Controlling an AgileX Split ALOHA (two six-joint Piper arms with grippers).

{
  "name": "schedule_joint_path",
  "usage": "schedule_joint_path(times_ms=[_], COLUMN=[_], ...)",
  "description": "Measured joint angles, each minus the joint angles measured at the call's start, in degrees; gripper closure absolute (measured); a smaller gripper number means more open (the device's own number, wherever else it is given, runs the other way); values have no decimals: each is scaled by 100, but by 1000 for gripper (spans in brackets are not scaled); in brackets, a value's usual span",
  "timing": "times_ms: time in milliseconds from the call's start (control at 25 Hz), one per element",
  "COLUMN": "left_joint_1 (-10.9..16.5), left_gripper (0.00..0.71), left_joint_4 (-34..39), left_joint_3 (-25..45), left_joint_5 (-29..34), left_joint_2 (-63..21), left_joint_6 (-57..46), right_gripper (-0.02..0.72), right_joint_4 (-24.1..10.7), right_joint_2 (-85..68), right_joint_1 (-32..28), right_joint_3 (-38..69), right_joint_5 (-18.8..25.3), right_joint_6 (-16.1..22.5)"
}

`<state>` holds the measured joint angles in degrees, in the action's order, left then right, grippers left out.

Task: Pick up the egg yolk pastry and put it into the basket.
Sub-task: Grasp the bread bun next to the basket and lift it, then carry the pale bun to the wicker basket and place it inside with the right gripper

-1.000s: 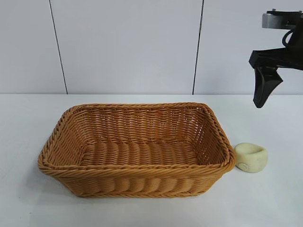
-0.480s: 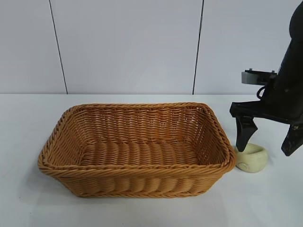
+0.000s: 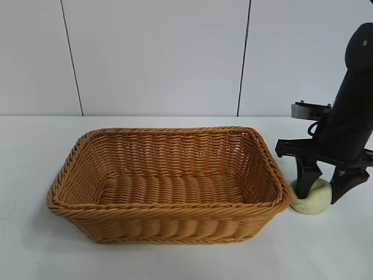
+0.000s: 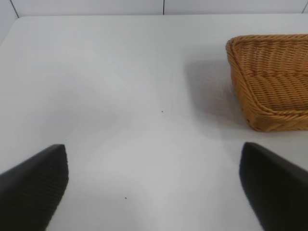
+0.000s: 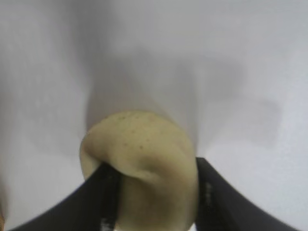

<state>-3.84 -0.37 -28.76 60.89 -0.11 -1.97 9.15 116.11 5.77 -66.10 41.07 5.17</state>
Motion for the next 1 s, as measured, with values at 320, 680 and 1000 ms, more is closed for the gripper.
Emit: schedule_joint_path(times_ms=[320,680,1000], left_joint_1=[0,0,0], left_gripper=[18,18,18], left_joint_4=[0,0,0], left_joint_3=[0,0,0], left_joint_5=[5,5,5], left_joint_2=[0,0,0], left_joint_6=[0,0,0], right_gripper=[618,618,618], right_joint_4=[-36,-88,145], right_joint_2=[-563,-1880,-1921], right_joint_1=[0,0,13], right_joint_3=[0,-563,-1129], right_joint_5=[371,1186,1418], right_joint_6=[-74,-326,-326])
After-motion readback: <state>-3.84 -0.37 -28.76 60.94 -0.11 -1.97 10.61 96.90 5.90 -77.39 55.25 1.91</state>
